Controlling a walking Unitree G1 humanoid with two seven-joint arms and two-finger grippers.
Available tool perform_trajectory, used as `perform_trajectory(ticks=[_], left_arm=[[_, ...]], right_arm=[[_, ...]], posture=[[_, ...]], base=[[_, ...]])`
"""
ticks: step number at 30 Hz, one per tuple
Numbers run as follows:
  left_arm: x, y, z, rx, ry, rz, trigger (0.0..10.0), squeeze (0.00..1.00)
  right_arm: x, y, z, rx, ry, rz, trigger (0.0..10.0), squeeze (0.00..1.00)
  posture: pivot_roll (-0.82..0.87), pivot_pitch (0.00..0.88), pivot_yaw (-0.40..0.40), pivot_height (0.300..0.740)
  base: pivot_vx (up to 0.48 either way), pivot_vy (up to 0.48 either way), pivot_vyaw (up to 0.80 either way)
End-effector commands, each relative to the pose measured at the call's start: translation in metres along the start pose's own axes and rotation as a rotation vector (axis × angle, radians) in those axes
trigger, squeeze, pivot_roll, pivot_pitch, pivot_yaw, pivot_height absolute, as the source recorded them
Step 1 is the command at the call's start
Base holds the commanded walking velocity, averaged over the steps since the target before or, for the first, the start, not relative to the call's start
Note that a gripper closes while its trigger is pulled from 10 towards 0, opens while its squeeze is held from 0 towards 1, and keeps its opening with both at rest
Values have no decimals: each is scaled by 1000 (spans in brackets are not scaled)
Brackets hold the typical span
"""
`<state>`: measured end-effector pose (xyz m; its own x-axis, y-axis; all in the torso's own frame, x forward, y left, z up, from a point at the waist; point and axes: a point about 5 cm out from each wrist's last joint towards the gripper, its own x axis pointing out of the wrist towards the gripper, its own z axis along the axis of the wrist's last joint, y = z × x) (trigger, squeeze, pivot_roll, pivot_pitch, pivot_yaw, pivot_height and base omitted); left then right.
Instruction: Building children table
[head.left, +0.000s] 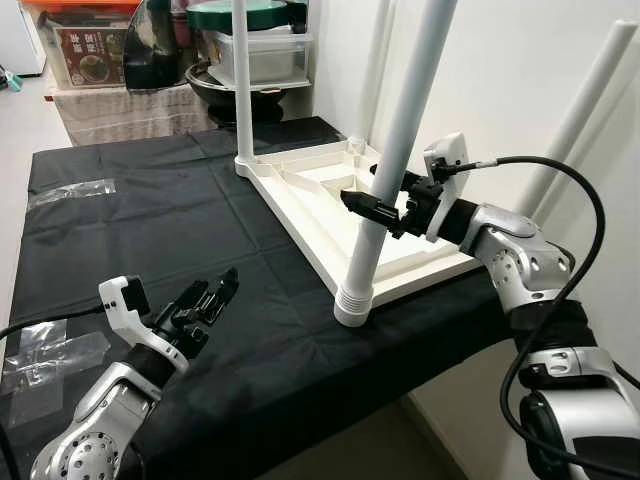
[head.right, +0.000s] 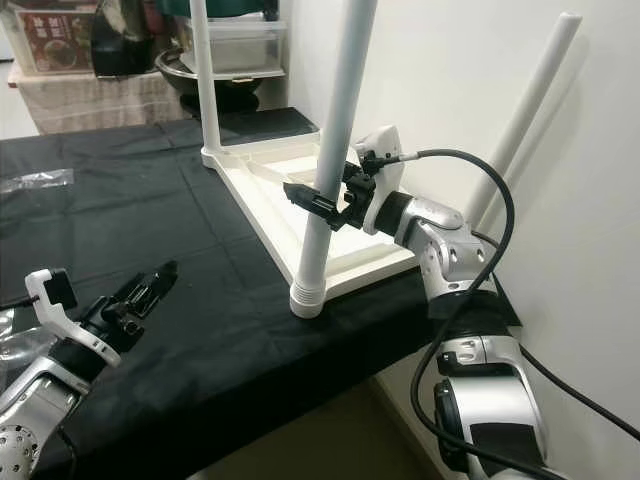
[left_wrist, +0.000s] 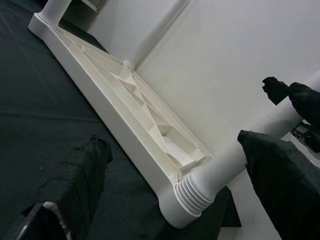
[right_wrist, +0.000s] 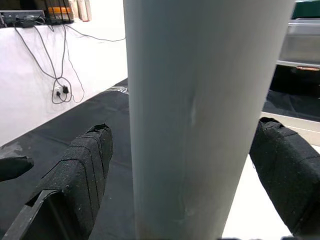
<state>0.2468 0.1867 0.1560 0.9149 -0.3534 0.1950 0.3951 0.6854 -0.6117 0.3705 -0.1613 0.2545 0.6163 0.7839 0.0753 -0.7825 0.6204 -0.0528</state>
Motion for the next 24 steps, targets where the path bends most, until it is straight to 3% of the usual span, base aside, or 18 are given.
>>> perform_trajectory(ticks=[1,20,23,24], left_arm=[[-2,1,-4,-3,17,6,10000,0],[-3,0,-5,-9,19,1,10000,0],[-4,-1,-5,-9,18,2,10000,0],[-4,0,-5,-9,19,3,10000,0]], right_arm=[[3,0,0,-6,2,14,10000,0],[12,0,4,0,-19,94,10000,0],[12,0,3,-2,-17,103,9765,0],[12,-1,4,-2,-21,103,8980,0]], posture=[[56,0,-94,740],[61,0,-104,740],[64,0,-106,740],[64,0,-106,740]], base=[[0,0,0],[0,0,0],[0,0,0],[0,0,0]])
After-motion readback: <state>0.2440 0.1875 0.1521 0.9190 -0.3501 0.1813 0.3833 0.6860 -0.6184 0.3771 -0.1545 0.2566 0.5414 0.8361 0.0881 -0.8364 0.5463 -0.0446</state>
